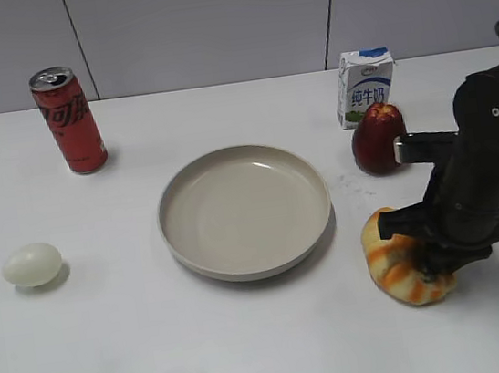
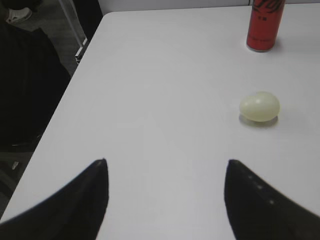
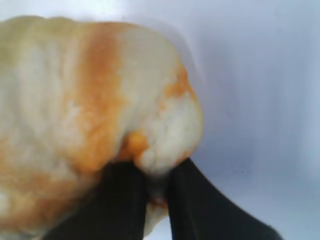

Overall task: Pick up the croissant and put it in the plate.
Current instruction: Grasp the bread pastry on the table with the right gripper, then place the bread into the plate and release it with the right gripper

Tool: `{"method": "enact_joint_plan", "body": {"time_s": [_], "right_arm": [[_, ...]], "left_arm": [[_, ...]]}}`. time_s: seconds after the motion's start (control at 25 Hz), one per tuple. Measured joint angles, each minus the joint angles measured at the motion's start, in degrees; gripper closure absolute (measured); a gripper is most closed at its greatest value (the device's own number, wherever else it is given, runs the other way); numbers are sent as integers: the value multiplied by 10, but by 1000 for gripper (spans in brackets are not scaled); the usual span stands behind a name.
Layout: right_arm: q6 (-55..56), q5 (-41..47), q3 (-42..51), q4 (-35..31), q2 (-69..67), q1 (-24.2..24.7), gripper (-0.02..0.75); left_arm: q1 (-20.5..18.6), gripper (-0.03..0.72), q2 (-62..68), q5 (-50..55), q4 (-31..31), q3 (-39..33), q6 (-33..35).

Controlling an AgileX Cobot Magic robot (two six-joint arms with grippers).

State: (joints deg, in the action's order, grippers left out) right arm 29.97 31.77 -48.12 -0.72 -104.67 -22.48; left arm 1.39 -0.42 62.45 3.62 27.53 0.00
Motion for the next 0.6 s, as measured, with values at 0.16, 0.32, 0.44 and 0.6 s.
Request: {"method": "enact_joint_plan", "body": {"time_s": [0.16,0.32,0.44,0.6], "right_arm": [[-57,40,-13,7,68,1,672],[-125,103,-80,2,96,1,672],[-177,139,-148,-28,92,-1,672],[-222,168,-250,-61,55,-21,672]], "left_arm": [[0,139,0,0,0,0,0],[0,139,0,0,0,0,0],[0,139,0,0,0,0,0],[0,139,0,0,0,0,0]]}}
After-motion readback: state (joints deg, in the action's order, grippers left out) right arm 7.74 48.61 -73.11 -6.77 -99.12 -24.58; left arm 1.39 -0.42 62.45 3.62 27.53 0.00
